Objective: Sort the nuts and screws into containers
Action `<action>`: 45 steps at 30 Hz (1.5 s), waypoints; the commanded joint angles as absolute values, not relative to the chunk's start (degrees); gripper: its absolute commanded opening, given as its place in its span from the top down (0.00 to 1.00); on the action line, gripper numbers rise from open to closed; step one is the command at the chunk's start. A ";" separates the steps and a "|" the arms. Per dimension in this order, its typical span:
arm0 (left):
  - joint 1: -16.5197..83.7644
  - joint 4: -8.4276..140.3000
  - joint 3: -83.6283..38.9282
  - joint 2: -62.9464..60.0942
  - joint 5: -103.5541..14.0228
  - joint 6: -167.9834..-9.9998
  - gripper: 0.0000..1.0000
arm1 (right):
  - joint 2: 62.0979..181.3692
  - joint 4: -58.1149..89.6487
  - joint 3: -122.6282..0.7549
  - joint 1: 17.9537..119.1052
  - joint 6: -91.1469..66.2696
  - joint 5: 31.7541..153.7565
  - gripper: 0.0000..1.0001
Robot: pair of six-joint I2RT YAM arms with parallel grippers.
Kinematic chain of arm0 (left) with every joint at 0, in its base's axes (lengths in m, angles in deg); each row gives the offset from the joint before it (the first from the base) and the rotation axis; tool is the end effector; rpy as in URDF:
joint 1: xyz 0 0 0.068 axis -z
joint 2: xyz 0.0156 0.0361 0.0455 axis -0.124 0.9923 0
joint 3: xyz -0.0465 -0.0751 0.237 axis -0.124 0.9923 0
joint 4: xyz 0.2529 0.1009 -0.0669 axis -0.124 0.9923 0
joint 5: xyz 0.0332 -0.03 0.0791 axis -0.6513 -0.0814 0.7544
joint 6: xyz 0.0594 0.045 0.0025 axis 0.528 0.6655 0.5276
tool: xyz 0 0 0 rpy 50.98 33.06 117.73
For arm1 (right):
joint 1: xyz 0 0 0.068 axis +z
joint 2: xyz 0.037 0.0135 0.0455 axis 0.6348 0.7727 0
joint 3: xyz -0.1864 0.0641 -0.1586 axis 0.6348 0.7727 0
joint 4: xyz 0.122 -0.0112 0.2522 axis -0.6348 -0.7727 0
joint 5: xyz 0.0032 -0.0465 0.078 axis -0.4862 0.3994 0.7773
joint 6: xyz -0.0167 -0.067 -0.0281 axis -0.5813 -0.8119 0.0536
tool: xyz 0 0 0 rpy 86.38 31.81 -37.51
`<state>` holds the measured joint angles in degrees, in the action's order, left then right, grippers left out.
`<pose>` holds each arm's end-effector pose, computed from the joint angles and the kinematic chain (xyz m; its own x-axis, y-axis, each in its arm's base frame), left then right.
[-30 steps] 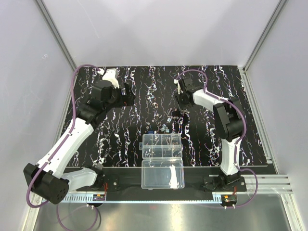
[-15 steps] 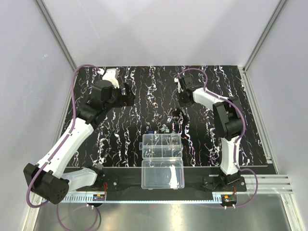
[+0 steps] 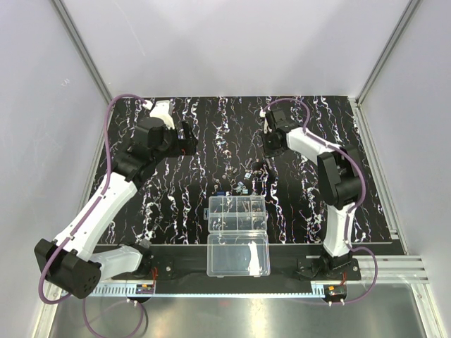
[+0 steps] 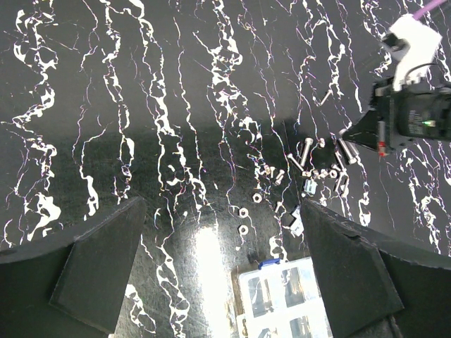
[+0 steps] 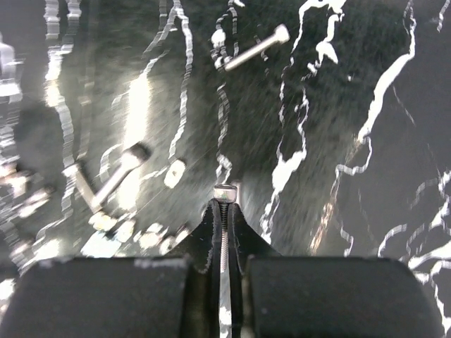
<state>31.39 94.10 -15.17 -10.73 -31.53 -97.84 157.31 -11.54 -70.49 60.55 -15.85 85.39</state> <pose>0.2838 -0.1220 0.3287 -0.5086 -0.1521 -0.8475 0.1724 0.9464 -0.2733 0.4254 0.1649 0.1264 -0.8227 -0.2546 -0.5084 -0.3148 0.9485 0.0344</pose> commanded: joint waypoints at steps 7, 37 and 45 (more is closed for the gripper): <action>31.12 92.12 -16.63 -13.02 -31.06 -97.36 0.01 | 142.28 -14.31 -65.73 60.76 -8.45 94.68 1.00; 31.20 91.24 -16.27 -12.94 -34.31 -98.50 0.01 | 132.94 -12.02 -48.41 84.31 3.51 91.79 0.75; 31.20 91.42 -16.45 -12.85 -34.04 -98.33 0.01 | 130.48 -14.74 -51.30 84.23 1.84 87.77 0.45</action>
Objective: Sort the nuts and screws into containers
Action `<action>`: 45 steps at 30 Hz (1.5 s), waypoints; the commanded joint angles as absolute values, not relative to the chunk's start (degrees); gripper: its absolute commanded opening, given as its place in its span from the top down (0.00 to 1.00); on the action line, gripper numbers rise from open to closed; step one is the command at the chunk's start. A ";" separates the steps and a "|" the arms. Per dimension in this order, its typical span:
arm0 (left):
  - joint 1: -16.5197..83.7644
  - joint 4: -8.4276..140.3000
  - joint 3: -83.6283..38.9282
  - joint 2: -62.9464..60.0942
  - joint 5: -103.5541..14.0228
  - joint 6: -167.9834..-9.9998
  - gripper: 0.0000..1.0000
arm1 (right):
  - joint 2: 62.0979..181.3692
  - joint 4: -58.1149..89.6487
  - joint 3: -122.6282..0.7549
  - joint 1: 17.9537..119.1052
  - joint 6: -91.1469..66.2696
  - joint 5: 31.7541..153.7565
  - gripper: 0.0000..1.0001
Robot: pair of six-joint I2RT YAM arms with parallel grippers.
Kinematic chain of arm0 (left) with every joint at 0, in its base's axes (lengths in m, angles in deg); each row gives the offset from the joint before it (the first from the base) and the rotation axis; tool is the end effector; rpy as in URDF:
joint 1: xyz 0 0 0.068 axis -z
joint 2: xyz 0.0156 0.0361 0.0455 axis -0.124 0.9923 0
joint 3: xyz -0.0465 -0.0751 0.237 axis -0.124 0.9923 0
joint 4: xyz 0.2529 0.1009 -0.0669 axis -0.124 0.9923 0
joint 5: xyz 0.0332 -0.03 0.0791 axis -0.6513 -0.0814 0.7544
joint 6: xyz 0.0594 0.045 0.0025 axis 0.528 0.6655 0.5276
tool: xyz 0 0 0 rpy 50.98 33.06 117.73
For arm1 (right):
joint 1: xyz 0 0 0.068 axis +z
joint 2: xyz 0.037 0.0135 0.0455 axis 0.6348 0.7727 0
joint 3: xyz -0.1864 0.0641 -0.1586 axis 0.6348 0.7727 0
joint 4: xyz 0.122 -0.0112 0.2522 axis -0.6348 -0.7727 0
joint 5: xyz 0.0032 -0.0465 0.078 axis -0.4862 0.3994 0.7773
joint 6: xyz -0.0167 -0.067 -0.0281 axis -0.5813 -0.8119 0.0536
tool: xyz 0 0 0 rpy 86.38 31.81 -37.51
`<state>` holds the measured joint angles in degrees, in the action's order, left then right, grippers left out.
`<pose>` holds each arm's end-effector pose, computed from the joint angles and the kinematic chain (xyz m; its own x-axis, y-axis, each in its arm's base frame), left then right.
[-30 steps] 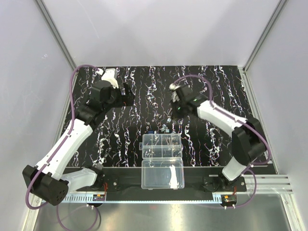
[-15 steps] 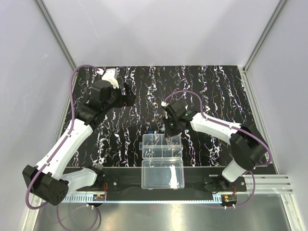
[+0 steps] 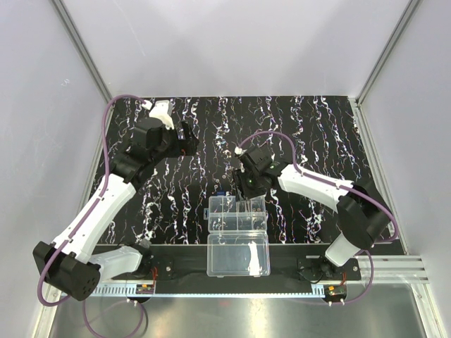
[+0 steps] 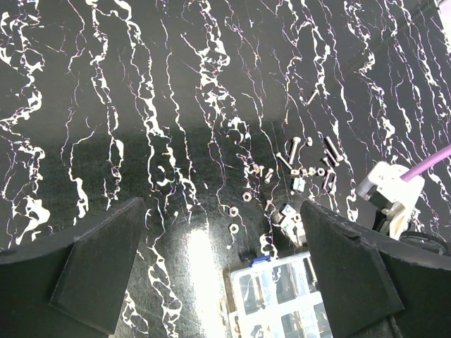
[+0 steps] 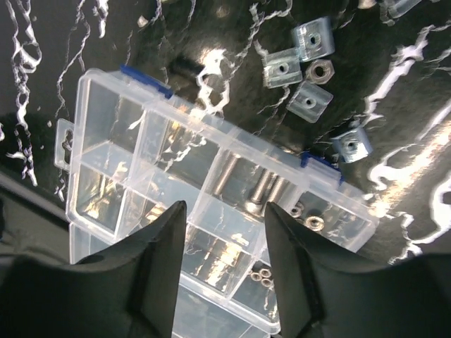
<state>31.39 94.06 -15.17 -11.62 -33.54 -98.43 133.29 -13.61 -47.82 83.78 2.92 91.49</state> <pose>0.2800 -0.1226 0.3332 -0.5084 -0.1637 -0.8454 0.1990 0.9329 -0.3003 0.2514 0.2558 0.1576 -0.8510 -0.3079 -0.4254 -0.4465 0.8507 0.2774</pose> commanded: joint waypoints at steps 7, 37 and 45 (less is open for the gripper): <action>31.20 91.42 -16.27 -12.15 -33.96 -98.15 0.01 | 128.19 -16.69 -60.60 77.48 -0.53 76.85 0.38; 31.91 92.56 -16.89 -8.89 -31.41 -97.10 0.01 | 148.23 -8.16 -68.71 56.80 -8.08 79.84 0.39; 31.82 93.53 -17.59 -8.10 -30.97 -96.84 0.01 | 150.69 -8.77 -68.97 56.81 -8.45 82.91 0.44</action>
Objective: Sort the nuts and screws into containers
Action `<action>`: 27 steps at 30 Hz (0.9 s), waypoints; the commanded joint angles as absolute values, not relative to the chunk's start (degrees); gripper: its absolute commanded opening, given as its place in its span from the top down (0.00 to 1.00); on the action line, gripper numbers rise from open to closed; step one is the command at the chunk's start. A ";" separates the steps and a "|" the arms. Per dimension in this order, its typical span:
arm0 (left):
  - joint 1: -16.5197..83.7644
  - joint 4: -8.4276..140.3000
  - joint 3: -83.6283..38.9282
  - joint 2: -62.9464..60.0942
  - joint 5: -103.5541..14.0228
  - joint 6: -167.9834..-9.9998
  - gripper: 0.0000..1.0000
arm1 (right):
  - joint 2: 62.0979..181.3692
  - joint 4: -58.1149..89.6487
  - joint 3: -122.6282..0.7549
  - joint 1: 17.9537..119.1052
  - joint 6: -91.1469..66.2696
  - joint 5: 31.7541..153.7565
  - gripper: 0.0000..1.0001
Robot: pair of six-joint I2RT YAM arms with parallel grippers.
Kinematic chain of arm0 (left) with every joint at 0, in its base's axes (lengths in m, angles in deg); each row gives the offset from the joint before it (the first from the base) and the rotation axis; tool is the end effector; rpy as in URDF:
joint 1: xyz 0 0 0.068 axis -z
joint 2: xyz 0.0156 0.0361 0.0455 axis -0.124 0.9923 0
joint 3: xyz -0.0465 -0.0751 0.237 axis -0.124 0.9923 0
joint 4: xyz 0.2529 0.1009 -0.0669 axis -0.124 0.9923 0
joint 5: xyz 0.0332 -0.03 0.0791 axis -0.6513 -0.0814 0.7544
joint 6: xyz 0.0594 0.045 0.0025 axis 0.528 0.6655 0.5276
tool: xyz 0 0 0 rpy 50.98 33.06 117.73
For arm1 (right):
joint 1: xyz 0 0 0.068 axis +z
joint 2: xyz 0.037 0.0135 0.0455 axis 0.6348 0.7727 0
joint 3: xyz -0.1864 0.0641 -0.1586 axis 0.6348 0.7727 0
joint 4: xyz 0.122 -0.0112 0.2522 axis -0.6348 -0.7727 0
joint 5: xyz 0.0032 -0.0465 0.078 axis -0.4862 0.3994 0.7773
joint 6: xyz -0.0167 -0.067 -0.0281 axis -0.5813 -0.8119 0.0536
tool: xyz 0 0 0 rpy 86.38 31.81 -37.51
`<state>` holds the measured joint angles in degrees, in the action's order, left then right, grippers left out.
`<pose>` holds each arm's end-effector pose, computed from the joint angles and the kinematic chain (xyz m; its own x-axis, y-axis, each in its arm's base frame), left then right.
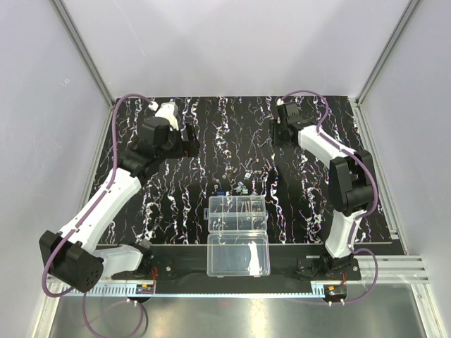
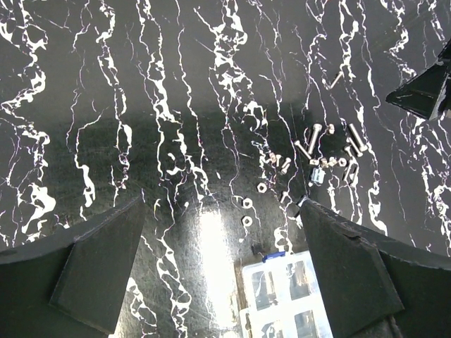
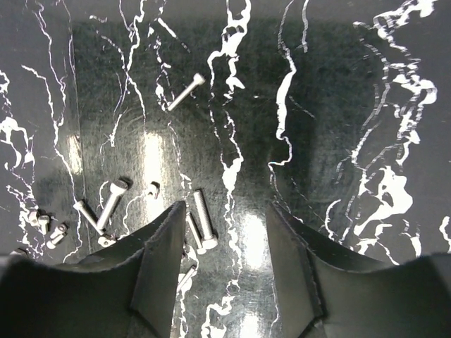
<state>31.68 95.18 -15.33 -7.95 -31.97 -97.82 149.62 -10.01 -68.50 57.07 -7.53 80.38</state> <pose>0.2911 -0.1275 0.3133 -0.5604 -0.1261 -0.8185 0.1676 0.9506 -0.2612 0.4281 0.1310 0.1749 -0.7882 -0.0385 -0.6142 -0.0961 0.9935 0.0610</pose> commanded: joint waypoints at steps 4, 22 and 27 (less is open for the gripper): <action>31.91 93.88 -17.86 -8.28 -30.00 -96.66 0.01 | 151.57 -9.13 -67.92 56.89 -8.71 86.50 0.48; 31.82 93.79 -17.77 -7.84 -29.91 -96.66 0.01 | 155.70 -11.06 -68.27 58.39 -10.55 88.28 0.57; 31.82 93.62 -17.68 -7.93 -30.00 -96.75 0.01 | 156.84 -12.20 -68.97 59.53 -11.43 86.61 0.58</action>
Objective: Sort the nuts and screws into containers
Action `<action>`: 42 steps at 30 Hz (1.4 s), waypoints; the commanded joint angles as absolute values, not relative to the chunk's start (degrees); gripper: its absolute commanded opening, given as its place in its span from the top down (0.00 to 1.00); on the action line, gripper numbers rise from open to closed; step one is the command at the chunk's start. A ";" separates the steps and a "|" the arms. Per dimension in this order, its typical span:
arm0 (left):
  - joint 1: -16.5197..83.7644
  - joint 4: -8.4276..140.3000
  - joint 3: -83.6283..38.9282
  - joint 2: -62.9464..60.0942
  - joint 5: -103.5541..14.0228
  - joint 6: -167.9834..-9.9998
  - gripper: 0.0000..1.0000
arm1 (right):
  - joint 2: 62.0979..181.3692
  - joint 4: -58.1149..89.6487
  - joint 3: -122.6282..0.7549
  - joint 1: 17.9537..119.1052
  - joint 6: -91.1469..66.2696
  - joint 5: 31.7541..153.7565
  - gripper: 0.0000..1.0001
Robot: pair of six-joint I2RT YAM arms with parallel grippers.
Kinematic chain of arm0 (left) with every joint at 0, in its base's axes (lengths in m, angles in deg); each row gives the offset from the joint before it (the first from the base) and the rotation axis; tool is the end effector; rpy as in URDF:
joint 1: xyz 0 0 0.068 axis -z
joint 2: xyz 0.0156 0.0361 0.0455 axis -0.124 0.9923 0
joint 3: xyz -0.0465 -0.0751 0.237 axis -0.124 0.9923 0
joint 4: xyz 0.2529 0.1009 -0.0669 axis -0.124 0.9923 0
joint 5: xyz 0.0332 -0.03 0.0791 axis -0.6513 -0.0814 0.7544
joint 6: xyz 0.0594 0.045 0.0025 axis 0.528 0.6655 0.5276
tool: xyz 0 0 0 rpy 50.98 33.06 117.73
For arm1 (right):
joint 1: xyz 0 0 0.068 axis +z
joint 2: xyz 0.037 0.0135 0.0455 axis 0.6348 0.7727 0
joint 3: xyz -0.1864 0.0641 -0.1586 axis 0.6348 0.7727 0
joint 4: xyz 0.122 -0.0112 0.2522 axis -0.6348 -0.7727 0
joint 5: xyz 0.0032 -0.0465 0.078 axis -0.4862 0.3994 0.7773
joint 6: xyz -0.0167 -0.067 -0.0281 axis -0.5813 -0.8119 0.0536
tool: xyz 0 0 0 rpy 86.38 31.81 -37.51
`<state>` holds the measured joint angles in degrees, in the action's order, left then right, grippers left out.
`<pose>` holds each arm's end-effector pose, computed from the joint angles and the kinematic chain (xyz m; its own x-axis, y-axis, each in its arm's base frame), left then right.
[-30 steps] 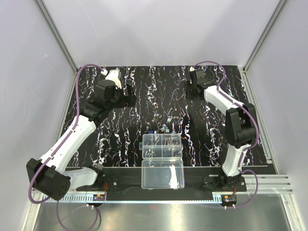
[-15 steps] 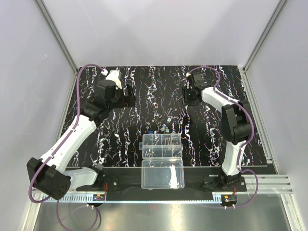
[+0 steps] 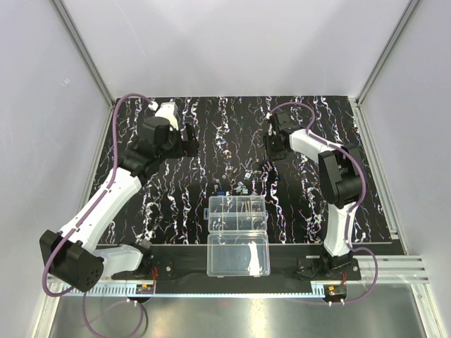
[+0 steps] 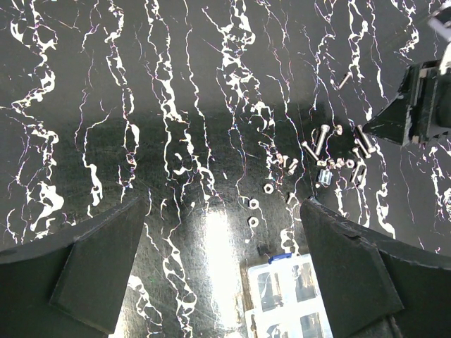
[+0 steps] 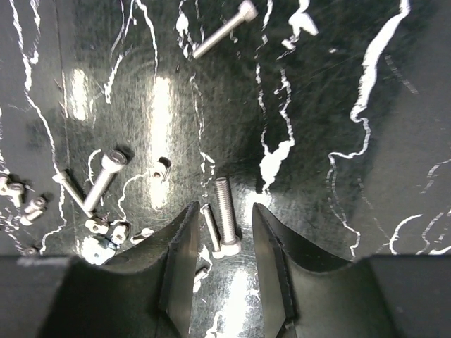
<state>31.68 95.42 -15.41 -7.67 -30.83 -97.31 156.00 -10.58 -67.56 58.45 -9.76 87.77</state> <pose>0.2922 -0.1267 0.3119 -0.5592 -0.1169 -0.8208 0.1556 0.9576 -0.2424 0.4219 0.1487 0.1208 -0.8650 -0.1243 -0.4861 -0.2081 0.9705 0.1221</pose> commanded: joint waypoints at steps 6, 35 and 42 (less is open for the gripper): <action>31.82 93.70 -17.68 -7.93 -30.00 -96.75 0.01 | 157.81 -12.91 -69.15 60.14 -11.96 85.46 0.61; 31.91 93.88 -17.94 -9.42 -29.91 -96.57 0.01 | 146.39 -17.64 -71.17 60.93 -5.55 90.47 1.00; 31.82 93.97 -17.94 -9.51 -29.73 -96.66 0.01 | 136.20 -15.36 -63.18 73.82 -4.14 90.83 1.00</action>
<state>31.68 95.46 -15.41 -7.86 -30.46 -97.29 142.21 -16.02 -65.27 66.38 -5.25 89.13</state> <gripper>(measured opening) 0.988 0.022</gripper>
